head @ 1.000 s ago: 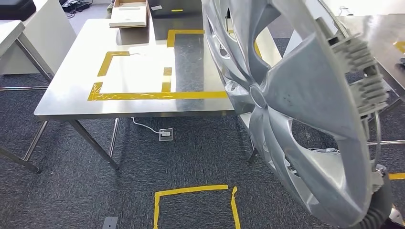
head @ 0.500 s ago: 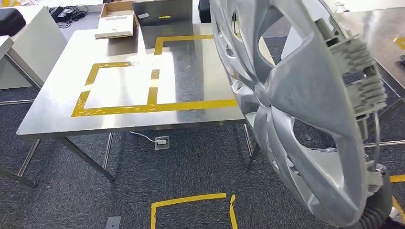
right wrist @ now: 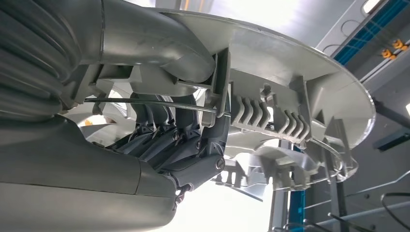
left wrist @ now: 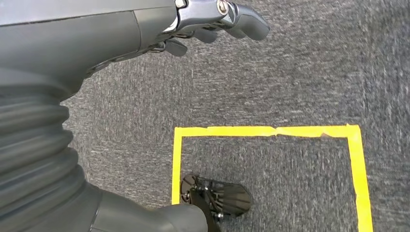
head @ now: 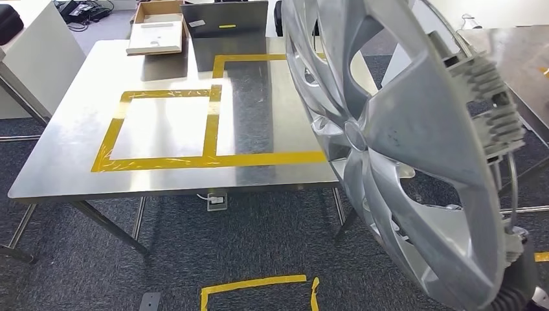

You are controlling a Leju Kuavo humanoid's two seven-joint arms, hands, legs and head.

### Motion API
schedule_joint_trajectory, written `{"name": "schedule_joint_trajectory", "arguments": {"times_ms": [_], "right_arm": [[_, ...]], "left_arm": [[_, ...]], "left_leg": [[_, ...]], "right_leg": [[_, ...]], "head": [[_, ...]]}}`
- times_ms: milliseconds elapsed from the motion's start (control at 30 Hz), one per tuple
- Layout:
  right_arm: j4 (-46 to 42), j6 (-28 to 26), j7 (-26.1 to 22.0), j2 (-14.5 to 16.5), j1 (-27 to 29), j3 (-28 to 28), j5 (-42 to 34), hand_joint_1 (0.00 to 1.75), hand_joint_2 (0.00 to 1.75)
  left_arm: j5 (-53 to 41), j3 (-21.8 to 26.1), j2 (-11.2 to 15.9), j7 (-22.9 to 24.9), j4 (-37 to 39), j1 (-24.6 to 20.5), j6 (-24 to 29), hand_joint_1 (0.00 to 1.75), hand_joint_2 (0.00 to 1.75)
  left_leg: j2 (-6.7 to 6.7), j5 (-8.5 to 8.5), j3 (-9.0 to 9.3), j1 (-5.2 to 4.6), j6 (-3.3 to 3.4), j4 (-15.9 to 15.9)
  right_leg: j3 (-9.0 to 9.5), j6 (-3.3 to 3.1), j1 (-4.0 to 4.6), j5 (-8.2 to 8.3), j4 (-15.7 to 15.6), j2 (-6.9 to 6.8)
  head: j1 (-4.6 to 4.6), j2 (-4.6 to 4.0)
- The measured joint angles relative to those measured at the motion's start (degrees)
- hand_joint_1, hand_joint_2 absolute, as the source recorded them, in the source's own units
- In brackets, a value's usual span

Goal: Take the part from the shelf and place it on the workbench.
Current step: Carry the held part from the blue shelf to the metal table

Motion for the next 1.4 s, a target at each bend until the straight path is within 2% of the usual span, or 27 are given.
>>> {"name": "schedule_joint_trajectory", "arguments": {"times_ms": [33, 67, 100, 167, 200, 233, 267, 300, 367, 400, 433, 500, 533, 567, 600, 633, 667, 700, 733, 767, 833, 900, 1000, 1267, 1333, 1367, 1400], "right_arm": [[-0.07, -0.04, 0.04, 0.02, 0.22, -0.08, 0.04, 1.75, 1.75], [-0.13, -0.06, 0.06, 0.03, 0.4, -0.16, 0.08, 1.75, 1.75], [-0.19, -0.08, 0.09, 0.05, 0.55, -0.26, 0.14, 1.75, 1.75], [-0.26, -0.09, 0.17, 0.07, 0.75, -0.41, 0.22, 1.75, 1.75], [-0.28, -0.09, 0.2, 0.08, 0.82, -0.46, 0.25, 1.75, 1.75], [-0.31, -0.09, 0.21, 0.09, 0.88, -0.48, 0.26, 1.75, 1.75], [-0.38, -0.09, 0.21, 0.11, 0.94, -0.49, 0.26, 1.75, 1.75], [-0.46, -0.09, 0.22, 0.13, 0.98, -0.5, 0.27, 1.75, 1.75], [-0.64, -0.07, 0.22, 0.17, 1.04, -0.51, 0.28, 1.75, 1.75], [-0.68, -0.03, 0.22, 0.21, 1.03, -0.51, 0.29, 1.75, 1.75], [-0.71, 0.04, 0.23, 0.28, 1.04, -0.51, 0.32, 1.75, 1.75], [-0.74, 0.17, 0.22, 0.42, 1.04, -0.51, 0.37, 1.75, 1.75], [-0.72, 0.25, 0.21, 0.46, 1.05, -0.51, 0.39, 1.75, 1.75], [-0.69, 0.3, 0.18, 0.49, 1.04, -0.51, 0.41, 1.75, 1.75], [-0.66, 0.35, 0.15, 0.49, 1.04, -0.51, 0.42, 1.75, 1.75], [-0.62, 0.38, 0.12, 0.5, 1.01, -0.51, 0.43, 1.75, 1.75], [-0.6, 0.35, 0.09, 0.5, 0.97, -0.51, 0.43, 1.75, 1.75], [-0.54, 0.28, 0.05, 0.5, 0.92, -0.54, 0.42, 1.75, 1.75], [-0.48, 0.17, 0.01, 0.51, 0.84, -0.6, 0.39, 1.75, 1.75], [-0.4, 0.04, 0.01, 0.52, 0.75, -0.7, 0.31, 1.75, 1.75], [-0.27, -0.1, 0.1, 0.54, 0.56, -1.08, -0.01, 1.75, 1.75], [-0.18, -0.14, 0.26, 0.54, 0.42, -1.63, 0.03, 1.75, 1.75], [-0.13, -0.32, 0.19, 0.55, 0.12, -2.31, 1.51, 1.75, 1.75], [-0.09, -0.78, -0.25, 0.63, -0.08, -2.78, 3.89, 1.75, 1.75], [-0.07, -0.71, -0.27, 0.63, -0.22, -2.78, 4.2, 1.75, 1.75], [-0.05, -0.65, -0.28, 0.63, -0.31, -2.79, 4.27, 1.75, 1.75], [-0.02, -0.58, -0.29, 0.63, -0.41, -2.79, 4.33, 1.75, 1.75]], "left_arm": [[-0.07, 0.02, -0.01, 0.01, 0.01, 0.06, -0.1, 0.0, 1.75], [-0.08, 0.04, -0.01, 0.01, 0.01, 0.13, -0.16, 0.0, 1.75], [-0.1, 0.07, -0.01, 0.01, 0.01, 0.17, -0.19, 0.0, 1.75], [-0.13, 0.09, -0.01, 0.0, 0.02, 0.17, -0.21, 0.0, 1.75], [-0.14, 0.1, 0.01, 0.01, 0.02, 0.12, -0.22, 0.0, 1.75], [-0.13, 0.13, 0.01, 0.01, 0.03, 0.07, -0.22, 0.0, 1.75], [-0.13, 0.15, 0.02, 0.02, 0.04, 0.05, -0.22, 0.0, 1.75], [-0.13, 0.17, 0.02, 0.02, 0.03, 0.02, -0.22, 0.0, 1.75], [-0.12, 0.2, 0.02, 0.01, 0.02, 0.02, -0.23, 0.0, 1.75], [-0.12, 0.2, 0.02, 0.01, 0.01, -0.03, -0.23, 0.0, 1.75], [-0.12, 0.21, 0.02, 0.01, 0.0, -0.11, -0.23, 0.0, 1.75], [-0.08, 0.21, -0.01, 0.03, 0.0, -0.17, -0.22, 0.0, 1.75], [-0.06, 0.21, -0.02, 0.03, 0.01, -0.12, -0.21, 0.0, 1.75], [-0.04, 0.22, -0.04, 0.03, 0.01, -0.02, -0.18, 0.0, 1.75], [-0.03, 0.23, -0.05, 0.03, 0.02, 0.07, -0.15, 0.0, 1.75], [-0.03, 0.25, -0.05, 0.03, 0.02, 0.12, -0.12, 0.0, 1.75], [-0.03, 0.25, -0.05, 0.02, 0.02, 0.18, -0.08, 0.0, 1.75], [-0.03, 0.26, -0.05, 0.02, 0.05, 0.22, -0.07, 0.0, 1.75], [-0.03, 0.27, -0.05, 0.02, 0.08, 0.23, -0.05, 0.0, 1.75], [-0.04, 0.28, -0.09, 0.02, 0.11, 0.27, -0.05, 0.0, 1.75], [-0.05, 0.3, -0.23, -0.21, 0.15, 0.28, -0.06, 0.0, 1.75], [-0.05, 0.31, -0.33, -0.72, 0.15, 0.22, -0.14, 0.0, 1.75], [-0.05, 0.33, -0.4, -1.3, 0.14, 0.1, -0.33, 0.0, 1.75], [-0.03, 0.61, -0.61, -1.67, 0.14, 0.09, -0.81, 0.0, 1.75], [-0.03, 0.74, -0.75, -1.74, 0.13, 0.09, -0.84, 0.0, 1.75], [-0.03, 0.78, -0.82, -1.78, 0.11, 0.08, -0.84, 0.0, 1.75], [-0.03, 0.81, -0.91, -1.83, 0.1, 0.05, -0.84, 0.0, 1.75]], "left_leg": [[0.0, -0.43, 0.39, 0.01, -0.09, 0.01], [0.0, -0.86, 0.9, 0.04, -0.2, 0.02], [0.0, -1.37, 1.6, 0.09, -0.31, 0.02], [0.0, -2.45, 3.06, 0.21, -0.63, -0.03], [-0.02, -2.95, 3.64, 0.23, -0.92, -0.05], [0.0, -3.38, 3.84, 0.23, -1.3, -0.19], [0.03, -3.56, 4.07, 0.19, -1.76, -0.15], [0.07, -3.64, 4.39, 0.16, -2.23, -0.13], [0.15, -4.08, 4.94, 0.21, -2.96, 0.48], [0.15, -4.84, 4.56, 0.24, -3.18, 1.73], [0.15, -5.98, 3.37, 0.28, -3.33, 4.1], [0.15, -8.81, -1.12, 0.27, -3.49, 11.28], [0.15, -9.66, -3.48, 0.26, -3.53, 14.29], [0.15, -9.54, -5.16, 0.24, -3.52, 15.68], [0.15, -8.17, -5.84, 0.2, -3.4, 14.94], [0.15, -5.7, -5.65, 0.12, -3.13, 12.33], [0.15, -2.4, -5.01, -0.02, -2.78, 8.53], [0.14, -0.18, -4.45, -0.25, -2.42, 5.24], [0.13, 1.41, -3.99, -0.45, -2.11, 2.93], [0.09, 2.21, -3.82, -0.58, -1.9, 1.71], [-0.01, 2.52, -3.68, -0.59, -1.88, 1.37], [-0.18, 2.68, -3.7, -0.54, -1.84, 1.18], [-0.3, 2.29, -3.67, -0.63, -1.32, 1.16], [-0.28, 1.79, -3.68, -1.11, -0.25, 1.29], [-0.38, 1.85, -3.44, -0.93, 0.15, 0.92], [-0.47, 1.92, -3.21, -0.74, 0.35, 0.67], [-0.6, 1.99, -2.98, -0.52, 0.51, 0.44]], "right_leg": [[-2.26, 0.26, -0.21, -0.64, 2.51, -0.1], [-3.65, 0.4, -0.36, -0.15, 3.3, -0.19], [-3.88, 0.46, -0.48, 1.84, 1.79, -0.28], [-2.03, 0.4, -0.63, 7.48, -5.29, -0.45], [-1.18, 0.26, -0.52, 8.98, -8.69, -0.6], [-0.63, -0.05, -0.34, 9.62, -10.73, -0.71], [-0.48, -0.48, -0.14, 9.45, -11.59, -0.78], [-0.42, -1.0, 0.02, 9.04, -11.92, -0.78], [0.7, -2.04, -0.12, 9.21, -12.26, -0.62], [1.43, -2.49, -0.22, 9.05, -12.39, -0.6], [2.11, -2.83, -0.28, 8.8, -12.49, -0.6], [2.94, -3.28, -0.19, 8.06, -12.53, -0.56], [3.31, -3.37, -0.13, 7.66, -12.52, -0.47], [3.83, -3.42, -0.05, 7.2, -12.51, -0.34], [4.5, -3.39, 0.02, 6.71, -12.51, -0.23], [5.29, -3.31, 0.07, 6.18, -12.51, -0.15], [5.98, -3.17, 0.1, 5.6, -12.53, -0.12], [6.6, -2.97, 0.17, 5.1, -12.44, -0.11], [6.88, -2.7, 0.23, 4.67, -12.35, -0.09], [6.94, -2.42, 0.27, 4.33, -12.33, -0.05], [6.88, -2.19, 0.37, 4.19, -12.27, -0.02], [7.02, -2.28, 0.45, 4.3, -12.47, -0.1], [7.53, -2.01, 0.43, 4.06, -13.49, -0.21], [7.92, -0.43, -0.03, 3.99, -14.31, -0.28], [8.13, 0.02, -0.07, 3.76, -14.14, -0.41], [7.89, 0.25, -0.07, 3.2, -13.24, -0.45], [6.98, 0.49, -0.1, 2.01, -11.09, -0.46]], "head": [[-0.01, 0.0], [-0.01, 0.0], [-0.01, 0.0], [0.0, 0.0], [0.02, 0.0], [0.05, 0.0], [0.07, 0.0], [0.09, 0.0], [0.08, 0.0], [-0.02, 0.0], [-0.13, 0.0], [-0.33, 0.0], [-0.34, 0.0], [-0.34, 0.0], [-0.36, 0.0], [-0.35, 0.0], [-0.35, 0.0], [-0.32, 0.0], [-0.32, 0.0], [-0.33, 0.0], [-0.38, 0.0], [-0.39, 0.0], [-0.39, 0.0], [-0.4, 0.0], [-0.39, 0.0], [-0.32, 0.0], [-0.24, 0.0]]}}
